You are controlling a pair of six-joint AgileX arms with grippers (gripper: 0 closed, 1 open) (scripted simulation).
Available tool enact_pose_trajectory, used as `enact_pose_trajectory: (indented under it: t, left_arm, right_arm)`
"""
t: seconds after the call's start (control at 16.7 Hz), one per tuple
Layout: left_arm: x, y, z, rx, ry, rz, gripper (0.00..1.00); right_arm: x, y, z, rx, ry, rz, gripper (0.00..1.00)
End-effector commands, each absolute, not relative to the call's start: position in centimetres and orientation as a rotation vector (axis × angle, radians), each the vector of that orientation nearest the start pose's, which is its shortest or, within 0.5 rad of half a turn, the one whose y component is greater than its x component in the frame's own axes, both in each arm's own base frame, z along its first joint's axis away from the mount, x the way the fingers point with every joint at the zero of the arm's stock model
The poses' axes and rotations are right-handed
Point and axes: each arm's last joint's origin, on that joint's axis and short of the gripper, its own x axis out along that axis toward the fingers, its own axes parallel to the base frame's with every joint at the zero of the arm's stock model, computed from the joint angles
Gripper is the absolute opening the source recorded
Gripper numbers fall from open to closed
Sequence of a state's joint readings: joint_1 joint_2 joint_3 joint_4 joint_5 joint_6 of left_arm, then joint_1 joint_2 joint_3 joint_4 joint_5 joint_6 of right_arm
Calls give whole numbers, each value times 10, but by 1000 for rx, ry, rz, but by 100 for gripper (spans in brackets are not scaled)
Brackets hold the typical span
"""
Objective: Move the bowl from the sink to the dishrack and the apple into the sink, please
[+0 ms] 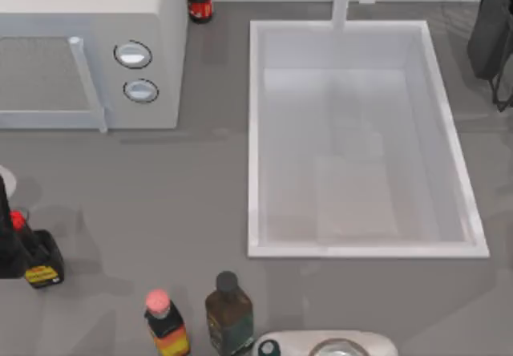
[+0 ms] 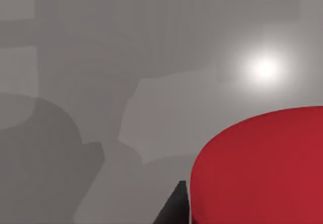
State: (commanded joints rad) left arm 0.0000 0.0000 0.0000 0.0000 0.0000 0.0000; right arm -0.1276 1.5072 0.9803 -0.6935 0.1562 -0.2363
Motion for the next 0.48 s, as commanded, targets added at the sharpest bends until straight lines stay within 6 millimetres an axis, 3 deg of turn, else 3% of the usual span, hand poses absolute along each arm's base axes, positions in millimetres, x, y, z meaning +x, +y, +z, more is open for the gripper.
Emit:
enact_pose_trajectory:
  t: [0.24, 0.48]
  left_arm:
    - [106, -1, 160, 0, 0, 0, 100]
    - [106, -1, 160, 0, 0, 0, 100]
  right_arm:
    - [314, 12, 190, -329, 920, -125, 0]
    - [324, 75, 191, -314, 559, -118, 0]
